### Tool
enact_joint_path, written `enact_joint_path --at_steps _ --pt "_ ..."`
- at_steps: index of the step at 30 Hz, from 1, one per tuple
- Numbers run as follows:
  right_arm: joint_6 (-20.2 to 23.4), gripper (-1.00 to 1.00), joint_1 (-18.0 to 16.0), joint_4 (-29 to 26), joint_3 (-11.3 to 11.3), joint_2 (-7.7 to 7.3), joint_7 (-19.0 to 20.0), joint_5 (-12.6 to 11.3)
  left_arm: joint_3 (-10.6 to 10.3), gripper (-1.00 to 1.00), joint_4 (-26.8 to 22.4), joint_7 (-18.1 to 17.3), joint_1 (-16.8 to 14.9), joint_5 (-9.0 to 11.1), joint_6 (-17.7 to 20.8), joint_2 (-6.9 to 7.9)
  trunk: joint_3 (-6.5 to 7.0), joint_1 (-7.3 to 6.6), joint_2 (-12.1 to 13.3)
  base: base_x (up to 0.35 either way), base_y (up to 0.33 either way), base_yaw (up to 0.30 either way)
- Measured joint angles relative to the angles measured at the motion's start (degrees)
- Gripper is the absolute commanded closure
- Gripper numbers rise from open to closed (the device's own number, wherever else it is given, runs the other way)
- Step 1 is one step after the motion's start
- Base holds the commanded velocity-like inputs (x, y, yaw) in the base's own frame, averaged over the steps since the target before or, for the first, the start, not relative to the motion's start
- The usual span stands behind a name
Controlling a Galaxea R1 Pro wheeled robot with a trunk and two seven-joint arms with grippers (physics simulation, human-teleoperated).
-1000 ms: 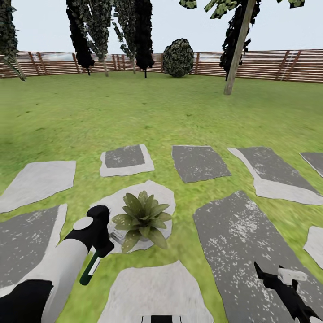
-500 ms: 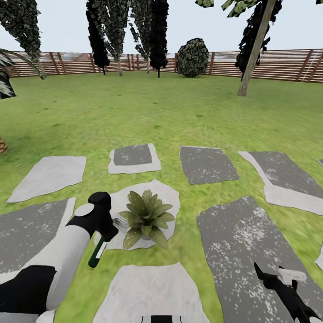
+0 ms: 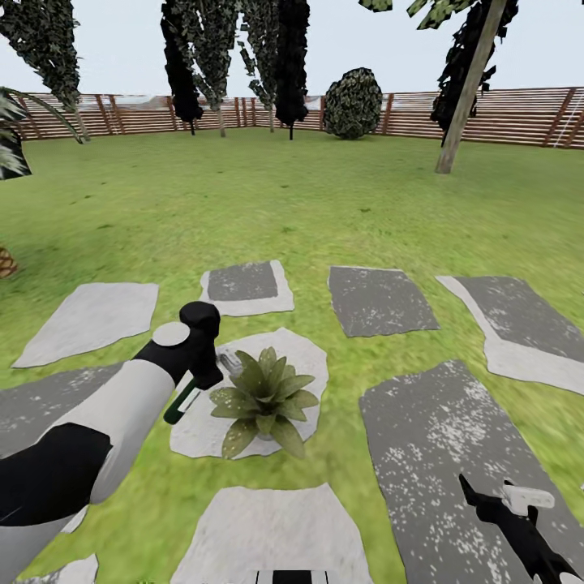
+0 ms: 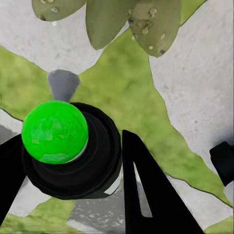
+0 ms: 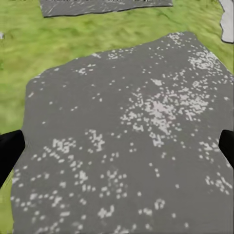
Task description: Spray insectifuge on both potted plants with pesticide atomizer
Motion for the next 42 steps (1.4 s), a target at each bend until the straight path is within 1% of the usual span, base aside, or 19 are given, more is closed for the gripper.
enact_joint_path --at_steps 2,7,21,36,42 --pt "0.0 -1.0 0.0 0.0 0.0 0.0 0.0 0.0 -0.6 1.0 -0.1 0.0 0.0 0.0 0.0 0.02 0.0 0.0 0.0 0.0 -0.096 0.267" --pt "0.0 -1.0 0.0 -0.1 0.0 0.0 0.0 0.0 -0.8 1.0 -0.1 0.0 0.1 0.1 0.0 0.05 0.0 0.0 0.0 0.0 -0.248 0.235" --pt "0.0 -1.0 0.0 -0.1 0.0 -0.01 0.0 0.0 -0.8 1.0 -0.1 0.0 0.4 0.1 0.2 0.04 0.0 -0.01 0.0 0.021 -0.273 0.014" --pt "0.0 -1.0 0.0 -0.1 0.0 0.09 0.0 0.0 -0.9 1.0 -0.1 0.0 0.6 0.1 0.2 0.23 0.0 0.0 0.0 0.022 -0.273 0.256" --pt "0.0 -1.0 0.0 -0.1 0.0 0.03 0.0 0.1 -0.8 1.0 -0.1 0.0 1.0 0.0 0.3 0.36 0.0 0.0 0.0 0.0 -0.273 0.05"
